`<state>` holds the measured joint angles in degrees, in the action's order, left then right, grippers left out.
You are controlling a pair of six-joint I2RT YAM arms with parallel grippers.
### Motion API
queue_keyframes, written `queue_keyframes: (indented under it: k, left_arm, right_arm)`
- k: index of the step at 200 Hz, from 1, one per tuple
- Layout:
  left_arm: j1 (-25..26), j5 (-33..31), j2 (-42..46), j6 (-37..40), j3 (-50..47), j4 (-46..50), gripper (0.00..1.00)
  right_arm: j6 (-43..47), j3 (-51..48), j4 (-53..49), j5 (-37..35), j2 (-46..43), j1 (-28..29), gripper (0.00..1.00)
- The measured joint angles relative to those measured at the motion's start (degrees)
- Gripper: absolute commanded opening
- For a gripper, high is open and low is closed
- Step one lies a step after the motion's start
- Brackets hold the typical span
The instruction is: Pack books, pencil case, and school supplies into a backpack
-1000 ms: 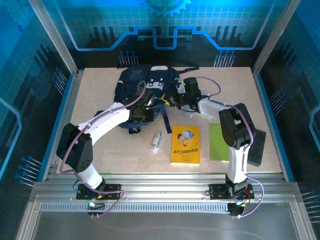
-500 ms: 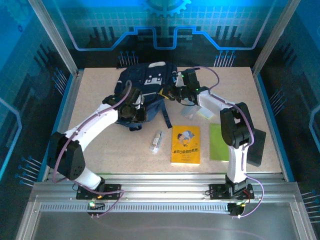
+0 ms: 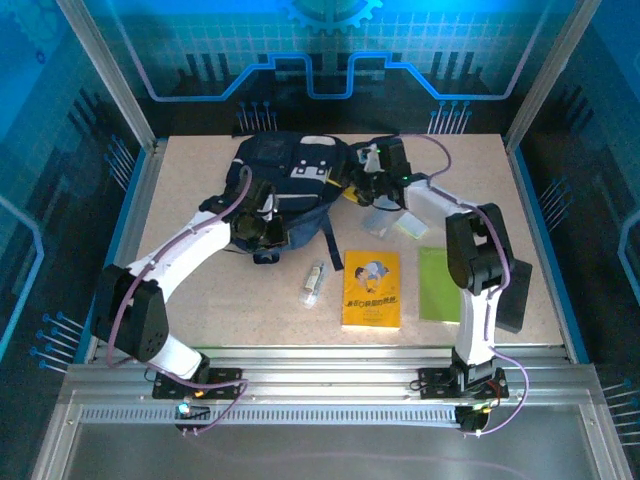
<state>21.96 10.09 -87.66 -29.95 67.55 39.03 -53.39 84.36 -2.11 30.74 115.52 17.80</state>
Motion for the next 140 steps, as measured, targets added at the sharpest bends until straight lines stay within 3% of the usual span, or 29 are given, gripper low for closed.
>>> queue_keyframes:
  k: [50, 87, 97, 109, 126, 140]
  left_arm:
    - [5.53, 3.32, -6.45, -3.17, 5.70, -2.56, 0.00]
    - [8.46, 2.86, -7.74, -4.66, 6.27, -5.33, 0.00]
    - [9.14, 2.78, -7.76, -5.20, 6.25, -6.12, 0.00]
    - [9.62, 2.64, -7.76, -6.12, 6.25, -6.60, 0.00]
    - [9.73, 2.51, -7.76, -6.38, 6.23, -6.88, 0.00]
    - [9.70, 1.14, -7.67, -6.10, 6.08, -6.69, 0.00]
  right_arm:
    - [-5.99, -14.08, 3.69, 1.42, -12.57, 0.00, 0.86]
    - [-11.47, -19.74, 7.74, 3.50, -13.49, 1.68, 0.82]
    - [-12.24, -19.91, 7.82, 3.63, -13.11, 2.38, 0.68]
    - [-13.31, -19.91, 8.81, 2.99, -12.28, 3.23, 0.32]
    - [-14.16, -19.93, 9.49, 2.51, -10.71, 3.45, 0.00]
    - [-14.84, -20.35, 10.43, 2.47, -9.64, 3.37, 0.00]
